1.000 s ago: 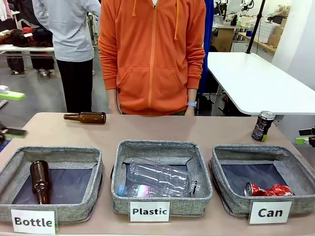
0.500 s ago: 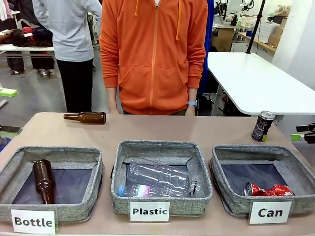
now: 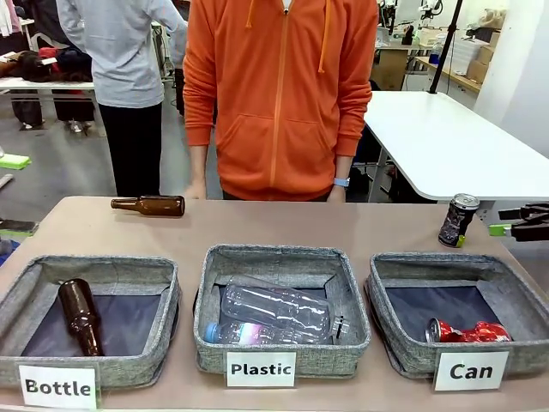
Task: Sort the can waste into the basket.
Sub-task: Pick up the can waste from the table and place it in the right Fabric basket.
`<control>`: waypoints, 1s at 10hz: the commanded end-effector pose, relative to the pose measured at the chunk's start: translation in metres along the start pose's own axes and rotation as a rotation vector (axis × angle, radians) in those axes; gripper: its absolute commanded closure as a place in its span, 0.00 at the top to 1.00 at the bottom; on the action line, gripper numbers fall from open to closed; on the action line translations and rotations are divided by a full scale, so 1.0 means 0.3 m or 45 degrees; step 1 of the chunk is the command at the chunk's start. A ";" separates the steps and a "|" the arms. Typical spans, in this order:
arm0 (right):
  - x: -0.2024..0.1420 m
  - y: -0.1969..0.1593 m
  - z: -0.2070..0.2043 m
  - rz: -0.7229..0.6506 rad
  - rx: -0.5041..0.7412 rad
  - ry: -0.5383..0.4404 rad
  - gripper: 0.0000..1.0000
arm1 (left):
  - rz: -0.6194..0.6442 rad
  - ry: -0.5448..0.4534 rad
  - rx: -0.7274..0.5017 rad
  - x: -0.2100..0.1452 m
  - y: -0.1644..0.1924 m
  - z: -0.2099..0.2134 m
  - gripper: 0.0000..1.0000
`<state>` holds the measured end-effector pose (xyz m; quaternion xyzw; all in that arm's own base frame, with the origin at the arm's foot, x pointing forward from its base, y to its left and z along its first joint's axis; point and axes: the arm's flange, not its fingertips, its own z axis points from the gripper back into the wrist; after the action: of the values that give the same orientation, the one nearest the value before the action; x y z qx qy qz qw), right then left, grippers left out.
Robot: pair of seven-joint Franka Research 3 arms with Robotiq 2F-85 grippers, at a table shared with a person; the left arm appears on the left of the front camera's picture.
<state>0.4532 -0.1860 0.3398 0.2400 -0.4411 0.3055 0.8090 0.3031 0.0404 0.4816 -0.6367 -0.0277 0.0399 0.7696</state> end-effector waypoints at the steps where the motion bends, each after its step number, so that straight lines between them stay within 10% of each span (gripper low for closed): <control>1: -0.017 -0.013 -0.067 0.043 -0.136 0.001 1.00 | 0.003 0.015 0.003 -0.012 -0.004 0.003 1.00; 10: -0.122 -0.145 -0.282 0.025 -0.135 -0.121 1.00 | 0.003 0.015 0.003 -0.012 -0.004 0.003 1.00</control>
<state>0.5078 -0.1766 0.2709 0.2029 -0.4680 0.2740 0.8153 0.3031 0.0403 0.4817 -0.6368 -0.0276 0.0398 0.7695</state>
